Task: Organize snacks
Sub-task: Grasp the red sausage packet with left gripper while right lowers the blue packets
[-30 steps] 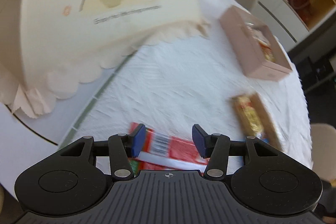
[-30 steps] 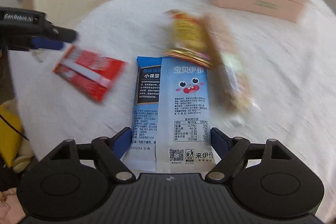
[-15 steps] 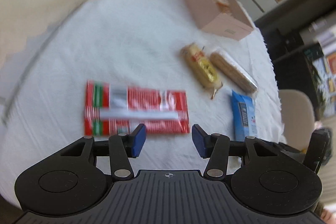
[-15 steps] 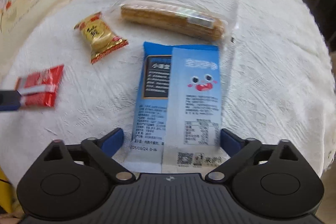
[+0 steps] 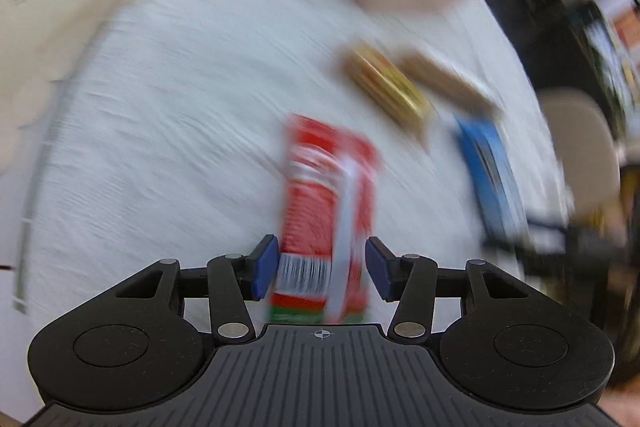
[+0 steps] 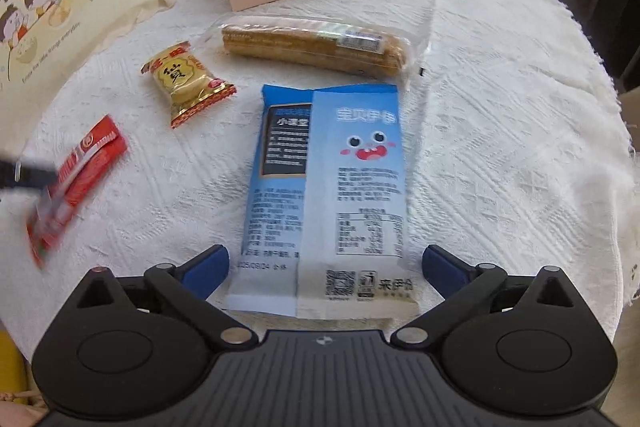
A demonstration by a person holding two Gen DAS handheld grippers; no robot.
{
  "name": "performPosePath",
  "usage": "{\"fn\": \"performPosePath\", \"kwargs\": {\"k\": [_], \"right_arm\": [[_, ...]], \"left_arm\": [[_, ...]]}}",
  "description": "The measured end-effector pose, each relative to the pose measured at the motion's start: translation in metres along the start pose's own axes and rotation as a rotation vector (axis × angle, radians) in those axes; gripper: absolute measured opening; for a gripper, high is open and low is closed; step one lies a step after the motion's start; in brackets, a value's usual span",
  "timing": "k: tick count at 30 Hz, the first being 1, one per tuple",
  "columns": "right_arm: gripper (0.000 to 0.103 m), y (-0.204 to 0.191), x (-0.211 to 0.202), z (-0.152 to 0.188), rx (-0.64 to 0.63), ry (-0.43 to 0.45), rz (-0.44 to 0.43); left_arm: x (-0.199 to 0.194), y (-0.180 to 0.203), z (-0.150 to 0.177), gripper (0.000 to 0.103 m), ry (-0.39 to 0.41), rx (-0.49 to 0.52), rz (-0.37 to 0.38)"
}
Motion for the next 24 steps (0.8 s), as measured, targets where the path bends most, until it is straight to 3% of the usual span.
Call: {"fn": "performPosePath", "kwargs": {"k": [3,4,9,11,15,18,19,21,24], "right_arm": [[0.103,-0.005,0.003,-0.001,-0.045,-0.013,0.028],[0.103,-0.009,0.005,-0.003,-0.067,-0.016,0.043],[0.103,-0.013,0.005,-0.005,-0.092,-0.015,0.045],[0.103,-0.013,0.005,-0.004,-0.088,-0.011,0.046],[0.103,-0.013,0.005,-0.002,-0.089,0.003,0.047],[0.102,-0.011,0.005,-0.008,-0.152,-0.027,0.014],[0.097,-0.008,0.001,-0.012,-0.162,-0.017,0.013],[0.097,-0.004,-0.01,-0.021,-0.163,0.053,0.026],[0.097,-0.014,-0.022,-0.04,-0.26,0.149,0.032]], "left_arm": [[0.011,0.03,0.011,0.055,-0.019,0.135,-0.108],[0.014,0.034,0.011,0.057,-0.015,0.132,-0.133],[0.02,0.031,-0.004,0.057,0.07,-0.097,-0.12],[0.024,0.033,-0.013,0.057,0.101,-0.127,-0.139],[0.044,0.052,-0.032,0.059,0.091,-0.029,-0.226],[0.046,0.06,-0.026,0.054,0.053,0.031,-0.212],[0.045,0.06,-0.023,0.053,0.046,0.029,-0.19],[0.036,0.057,-0.012,0.051,0.046,-0.008,-0.16],[0.022,0.052,-0.002,0.047,0.055,-0.073,-0.176]]}}
Point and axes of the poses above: each gripper's, at about its wrist camera, not at the fingertips, and x roughly the way its jaws point, y to its right, z to its underside, the point moved 3 cm from there along x, roughly the way its jaws point, and after that the axes turned 8 degrees about z, right-handed, at the moved point
